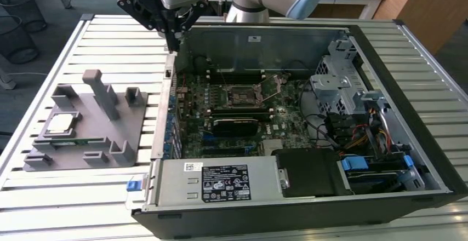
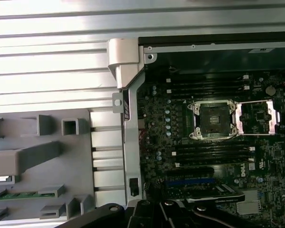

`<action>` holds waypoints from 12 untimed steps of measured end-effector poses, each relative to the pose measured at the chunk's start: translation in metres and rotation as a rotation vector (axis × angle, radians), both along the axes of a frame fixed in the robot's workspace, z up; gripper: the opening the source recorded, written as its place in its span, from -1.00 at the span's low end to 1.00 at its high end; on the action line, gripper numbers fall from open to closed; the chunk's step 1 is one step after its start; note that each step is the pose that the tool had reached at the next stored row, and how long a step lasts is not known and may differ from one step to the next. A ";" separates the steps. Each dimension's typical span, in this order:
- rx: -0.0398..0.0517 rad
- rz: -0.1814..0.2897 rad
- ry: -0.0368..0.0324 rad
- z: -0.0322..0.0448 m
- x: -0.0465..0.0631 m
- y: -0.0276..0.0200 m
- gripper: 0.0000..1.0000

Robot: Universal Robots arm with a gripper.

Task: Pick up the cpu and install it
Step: 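Reach for the cpu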

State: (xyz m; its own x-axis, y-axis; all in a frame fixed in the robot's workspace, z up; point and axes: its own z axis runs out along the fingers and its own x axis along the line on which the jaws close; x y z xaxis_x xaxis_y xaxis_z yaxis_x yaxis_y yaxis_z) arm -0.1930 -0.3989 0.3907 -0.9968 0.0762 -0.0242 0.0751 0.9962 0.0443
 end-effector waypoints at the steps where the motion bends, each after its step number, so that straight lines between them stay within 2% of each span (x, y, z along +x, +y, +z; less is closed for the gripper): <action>1: 0.0000 0.000 0.0000 -0.0001 -0.002 0.0000 -0.79; 12: 0.0000 0.000 0.0021 -0.0011 -0.016 0.0001 -0.79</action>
State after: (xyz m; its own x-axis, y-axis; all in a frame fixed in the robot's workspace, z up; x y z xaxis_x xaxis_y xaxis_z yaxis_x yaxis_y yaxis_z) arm -0.2092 -0.3988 0.3896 -0.9968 0.0762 -0.0222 0.0752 0.9962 0.0442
